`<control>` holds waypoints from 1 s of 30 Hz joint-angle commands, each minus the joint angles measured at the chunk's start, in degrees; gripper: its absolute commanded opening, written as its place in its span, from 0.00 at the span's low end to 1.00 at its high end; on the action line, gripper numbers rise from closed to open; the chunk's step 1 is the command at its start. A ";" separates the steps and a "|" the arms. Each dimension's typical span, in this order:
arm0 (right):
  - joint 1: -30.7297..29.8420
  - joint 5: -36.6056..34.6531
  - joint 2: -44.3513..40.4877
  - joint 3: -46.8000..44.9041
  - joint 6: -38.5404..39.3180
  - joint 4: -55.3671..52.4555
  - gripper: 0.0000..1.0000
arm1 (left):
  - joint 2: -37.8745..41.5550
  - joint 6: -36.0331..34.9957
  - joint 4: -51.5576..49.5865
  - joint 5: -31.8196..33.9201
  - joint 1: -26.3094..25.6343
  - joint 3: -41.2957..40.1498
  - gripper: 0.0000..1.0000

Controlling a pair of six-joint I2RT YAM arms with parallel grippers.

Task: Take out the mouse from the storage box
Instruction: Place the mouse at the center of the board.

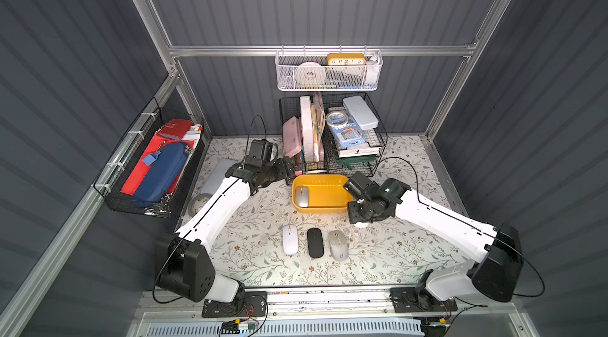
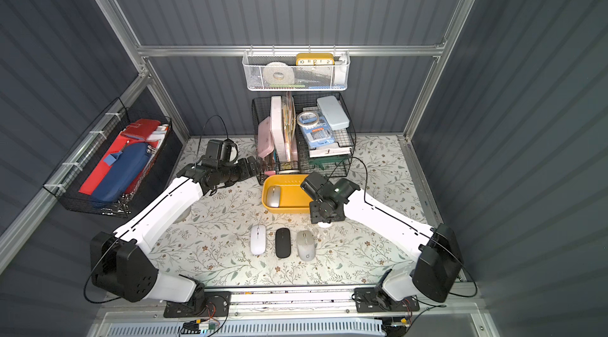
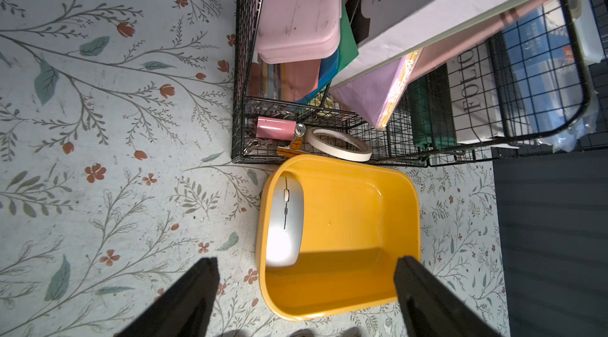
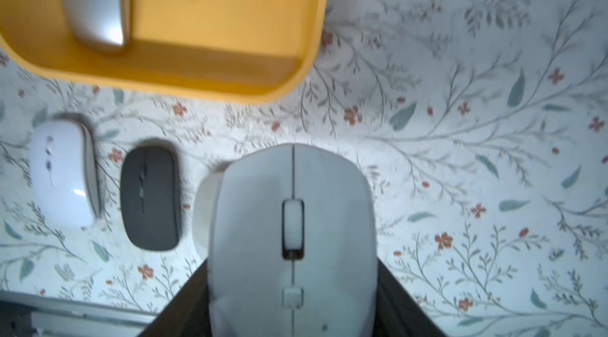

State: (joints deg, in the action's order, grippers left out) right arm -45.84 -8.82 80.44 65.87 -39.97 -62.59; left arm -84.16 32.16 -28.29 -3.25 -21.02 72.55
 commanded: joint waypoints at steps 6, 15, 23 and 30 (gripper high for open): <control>-0.74 5.25 -3.68 -14.17 -6.83 5.76 0.19 | -0.04 -1.84 1.53 -1.20 -0.12 -1.32 0.89; -0.75 7.58 5.58 -16.12 -4.69 11.24 0.19 | 0.52 -1.13 0.59 -0.48 -0.16 -0.59 0.89; -0.39 8.64 7.50 -18.32 -5.08 13.99 0.32 | 0.76 -0.88 0.26 -0.05 -0.17 -0.41 0.89; -0.39 9.38 9.88 -16.82 -3.74 12.47 0.51 | 0.73 -0.94 0.51 0.16 -0.10 -0.79 0.89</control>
State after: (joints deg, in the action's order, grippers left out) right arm -46.26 -0.32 88.38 47.97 -44.56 -50.04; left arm -84.16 31.70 -27.07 -3.36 -21.02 71.79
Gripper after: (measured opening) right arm 0.627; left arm 0.890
